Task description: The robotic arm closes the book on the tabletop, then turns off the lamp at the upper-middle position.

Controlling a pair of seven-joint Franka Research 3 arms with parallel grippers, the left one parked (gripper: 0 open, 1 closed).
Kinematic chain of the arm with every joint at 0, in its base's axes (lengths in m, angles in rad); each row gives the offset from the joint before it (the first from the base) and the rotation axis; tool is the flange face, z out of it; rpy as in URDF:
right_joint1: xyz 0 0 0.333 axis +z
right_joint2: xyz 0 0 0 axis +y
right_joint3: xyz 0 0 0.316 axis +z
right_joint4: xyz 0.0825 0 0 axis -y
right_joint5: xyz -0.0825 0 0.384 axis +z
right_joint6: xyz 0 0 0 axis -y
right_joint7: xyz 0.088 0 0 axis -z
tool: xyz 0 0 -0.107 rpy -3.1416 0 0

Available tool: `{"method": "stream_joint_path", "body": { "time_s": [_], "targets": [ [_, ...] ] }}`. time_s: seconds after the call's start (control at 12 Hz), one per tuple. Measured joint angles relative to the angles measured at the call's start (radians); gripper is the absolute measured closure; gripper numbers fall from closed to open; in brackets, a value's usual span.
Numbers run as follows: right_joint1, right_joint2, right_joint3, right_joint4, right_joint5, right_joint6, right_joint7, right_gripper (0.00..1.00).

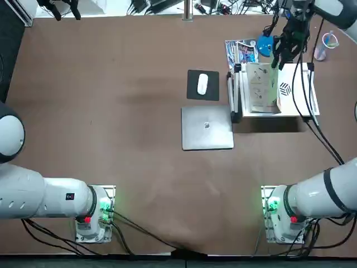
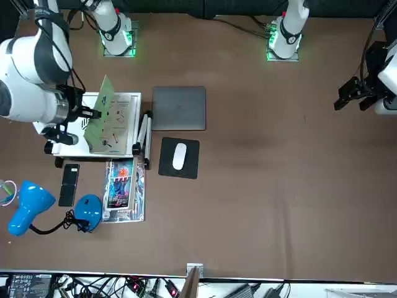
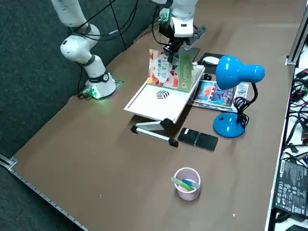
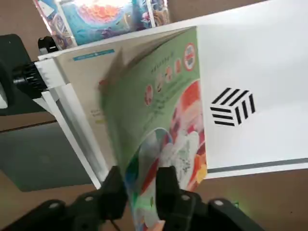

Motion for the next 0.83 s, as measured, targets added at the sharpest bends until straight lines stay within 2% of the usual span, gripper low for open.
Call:
{"method": "stream_joint_path", "body": {
  "time_s": [0.08,0.5,0.58,0.67,0.83],
  "targets": [
    [0.011,0.004,0.0,0.0,-0.002,0.005,0.0,0.6],
    [0.072,0.053,0.001,0.0,-0.022,0.048,0.0,0.59],
    [0.09,0.064,0.002,0.0,-0.043,0.054,0.001,0.53],
    [0.127,0.084,0.002,0.0,-0.103,0.061,0.001,0.33],
    [0.159,0.095,0.002,0.0,-0.134,0.064,0.003,0.31]
  ]
}}
